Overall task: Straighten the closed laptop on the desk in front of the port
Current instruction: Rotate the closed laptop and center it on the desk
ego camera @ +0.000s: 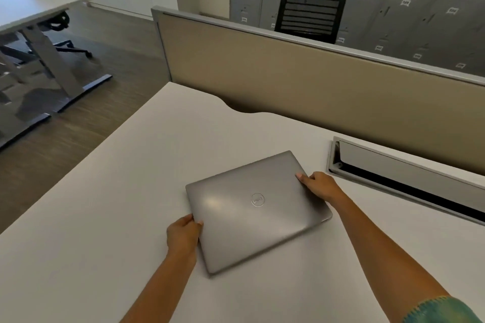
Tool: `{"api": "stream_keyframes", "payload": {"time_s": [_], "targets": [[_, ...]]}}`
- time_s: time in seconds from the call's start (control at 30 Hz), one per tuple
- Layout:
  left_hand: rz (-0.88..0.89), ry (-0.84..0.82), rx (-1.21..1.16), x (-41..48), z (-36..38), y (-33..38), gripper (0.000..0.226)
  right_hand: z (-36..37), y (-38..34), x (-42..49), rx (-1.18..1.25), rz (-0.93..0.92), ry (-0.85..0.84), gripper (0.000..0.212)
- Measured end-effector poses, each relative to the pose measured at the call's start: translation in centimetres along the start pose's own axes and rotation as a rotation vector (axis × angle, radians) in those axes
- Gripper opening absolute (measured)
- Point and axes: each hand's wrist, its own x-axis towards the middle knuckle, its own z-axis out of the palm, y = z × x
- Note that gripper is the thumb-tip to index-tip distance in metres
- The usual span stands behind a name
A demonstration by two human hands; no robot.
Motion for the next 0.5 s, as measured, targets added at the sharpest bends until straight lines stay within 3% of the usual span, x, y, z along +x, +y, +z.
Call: {"api": "stream_keyframes", "payload": {"time_s": [0.5], "targets": [[0.037,-0.247,0.352,-9.3,9.6,-7.8,0.038,-4.2,22.7,-18.6,0.413,0.278,0.079,0.055]]}}
